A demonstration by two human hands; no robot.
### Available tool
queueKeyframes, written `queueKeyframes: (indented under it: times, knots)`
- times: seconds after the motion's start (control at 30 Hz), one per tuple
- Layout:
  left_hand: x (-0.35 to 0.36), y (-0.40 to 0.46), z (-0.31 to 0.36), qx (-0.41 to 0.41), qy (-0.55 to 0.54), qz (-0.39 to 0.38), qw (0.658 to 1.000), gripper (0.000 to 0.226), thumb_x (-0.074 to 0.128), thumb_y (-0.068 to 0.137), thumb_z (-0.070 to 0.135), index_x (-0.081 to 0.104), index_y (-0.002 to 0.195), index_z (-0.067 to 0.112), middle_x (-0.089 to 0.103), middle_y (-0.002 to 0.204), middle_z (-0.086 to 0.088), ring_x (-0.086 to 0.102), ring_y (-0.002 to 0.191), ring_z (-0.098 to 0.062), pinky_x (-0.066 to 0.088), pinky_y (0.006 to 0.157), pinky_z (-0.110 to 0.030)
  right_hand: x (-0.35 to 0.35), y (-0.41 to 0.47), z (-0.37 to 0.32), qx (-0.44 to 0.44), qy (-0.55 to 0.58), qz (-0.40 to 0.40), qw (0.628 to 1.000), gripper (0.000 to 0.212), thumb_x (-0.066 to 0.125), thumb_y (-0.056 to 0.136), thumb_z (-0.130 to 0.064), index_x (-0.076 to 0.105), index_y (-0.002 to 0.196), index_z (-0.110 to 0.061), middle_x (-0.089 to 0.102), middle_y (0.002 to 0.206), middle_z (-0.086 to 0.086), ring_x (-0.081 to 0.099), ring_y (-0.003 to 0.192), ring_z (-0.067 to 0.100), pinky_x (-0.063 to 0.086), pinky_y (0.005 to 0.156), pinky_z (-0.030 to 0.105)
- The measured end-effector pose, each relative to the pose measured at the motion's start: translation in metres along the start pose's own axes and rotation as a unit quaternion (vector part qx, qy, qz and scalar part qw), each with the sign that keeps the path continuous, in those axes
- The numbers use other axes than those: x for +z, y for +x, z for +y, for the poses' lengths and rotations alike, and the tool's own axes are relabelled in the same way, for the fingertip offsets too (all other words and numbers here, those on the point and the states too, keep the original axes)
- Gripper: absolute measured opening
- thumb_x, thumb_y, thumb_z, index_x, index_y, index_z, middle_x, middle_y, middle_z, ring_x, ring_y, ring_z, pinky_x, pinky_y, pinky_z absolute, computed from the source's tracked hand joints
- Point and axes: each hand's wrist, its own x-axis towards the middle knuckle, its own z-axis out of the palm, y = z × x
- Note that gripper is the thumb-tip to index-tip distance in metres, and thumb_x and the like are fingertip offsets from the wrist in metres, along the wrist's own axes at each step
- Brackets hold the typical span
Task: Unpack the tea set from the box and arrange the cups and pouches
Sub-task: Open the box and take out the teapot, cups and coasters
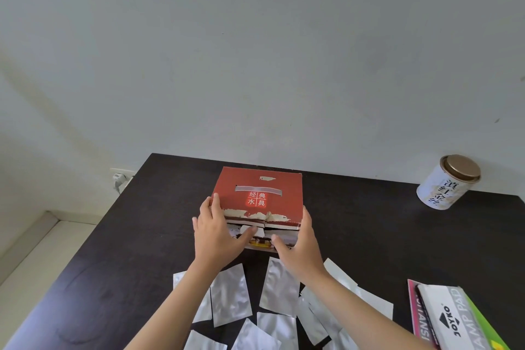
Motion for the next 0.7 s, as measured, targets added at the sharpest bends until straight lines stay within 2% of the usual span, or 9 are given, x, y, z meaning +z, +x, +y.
queueKeyframes:
  times: [0.1,0.17,0.23,0.3,0.4,0.43,0.5,0.63,0.7]
  knots:
    - [-0.014,0.002,-0.003,0.02,-0.009,0.024,0.999,0.114,0.056,0.064,0.076,0.016,0.148,0.008,0.033,0.149,-0.011,0.026,0.141,-0.03,0.009,0.113,-0.056,-0.008,-0.005,-0.008,-0.04,0.009,0.003,0.999,0.077,0.071,0.082,-0.027,0.025,0.144,-0.031,0.046,0.136,-0.01,0.043,0.128,0.004,0.042,0.107,0.031]
    - [-0.028,0.01,0.002,0.03,-0.066,0.044,0.996,0.115,0.059,0.067,0.074,0.012,0.149,0.008,0.034,0.149,-0.009,0.028,0.141,-0.026,0.006,0.115,-0.052,-0.012,-0.001,-0.016,-0.074,0.0,0.011,0.997,0.07,0.069,0.081,-0.032,0.031,0.139,-0.033,0.045,0.137,-0.01,0.04,0.13,0.006,0.04,0.11,0.036]
    - [-0.04,0.022,0.01,0.028,-0.12,0.057,0.991,0.113,0.063,0.07,0.068,0.007,0.15,0.011,0.027,0.154,-0.006,0.026,0.142,-0.022,0.004,0.117,-0.047,-0.015,0.01,-0.023,-0.113,-0.02,0.022,0.993,0.073,0.065,0.079,-0.042,0.03,0.142,-0.031,0.039,0.145,-0.008,0.034,0.137,0.011,0.037,0.111,0.043]
    - [-0.046,0.035,0.017,0.015,-0.166,0.062,0.984,0.113,0.063,0.071,0.063,-0.001,0.151,0.014,0.015,0.158,-0.003,0.018,0.145,-0.02,0.01,0.119,-0.049,-0.018,0.026,-0.033,-0.14,-0.034,0.034,0.989,0.081,0.064,0.079,-0.046,0.024,0.147,-0.03,0.03,0.152,-0.007,0.028,0.141,0.013,0.034,0.113,0.047]
    - [-0.046,0.058,0.024,0.046,-0.205,0.059,0.976,0.114,0.064,0.074,0.062,-0.011,0.15,0.022,0.015,0.158,0.003,0.017,0.141,-0.005,0.023,0.115,-0.053,-0.021,0.053,-0.045,-0.164,-0.074,0.05,0.982,0.091,0.064,0.082,-0.049,0.01,0.152,-0.03,0.015,0.16,-0.009,0.015,0.147,0.011,0.02,0.117,0.055]
    - [-0.043,0.065,0.025,0.061,-0.201,0.046,0.977,0.113,0.064,0.075,0.062,-0.013,0.149,0.026,0.014,0.158,0.005,0.016,0.139,-0.003,0.024,0.114,-0.054,-0.021,0.061,-0.047,-0.162,-0.093,0.053,0.981,0.093,0.063,0.083,-0.05,0.005,0.153,-0.03,0.009,0.161,-0.008,0.009,0.148,0.012,0.016,0.117,0.057]
    - [-0.036,0.081,0.024,0.089,-0.173,0.002,0.981,0.109,0.06,0.077,0.064,-0.014,0.149,0.029,0.009,0.16,0.005,0.015,0.144,-0.011,0.026,0.114,-0.052,-0.022,0.076,-0.049,-0.149,-0.143,0.048,0.977,0.096,0.061,0.085,-0.052,-0.002,0.153,-0.027,-0.003,0.163,-0.005,0.001,0.149,0.013,0.007,0.118,0.058]
    - [-0.011,0.105,0.021,0.121,-0.01,-0.116,0.986,0.1,0.045,0.085,0.066,-0.011,0.151,0.015,-0.015,0.159,0.002,-0.013,0.146,-0.016,0.006,0.118,-0.051,-0.023,0.096,-0.044,-0.13,-0.249,0.001,0.96,0.098,0.055,0.088,-0.054,-0.014,0.152,-0.025,-0.021,0.159,-0.002,-0.013,0.147,0.015,-0.004,0.114,0.052]
    - [-0.003,0.112,0.019,0.108,0.041,-0.154,0.981,0.093,0.037,0.089,0.064,-0.01,0.151,0.013,-0.018,0.158,0.001,-0.017,0.145,-0.017,0.001,0.118,-0.048,-0.02,0.101,-0.038,-0.117,-0.296,-0.038,0.947,0.097,0.052,0.09,-0.055,-0.017,0.15,-0.024,-0.024,0.158,-0.002,-0.019,0.146,0.016,-0.004,0.115,0.052]
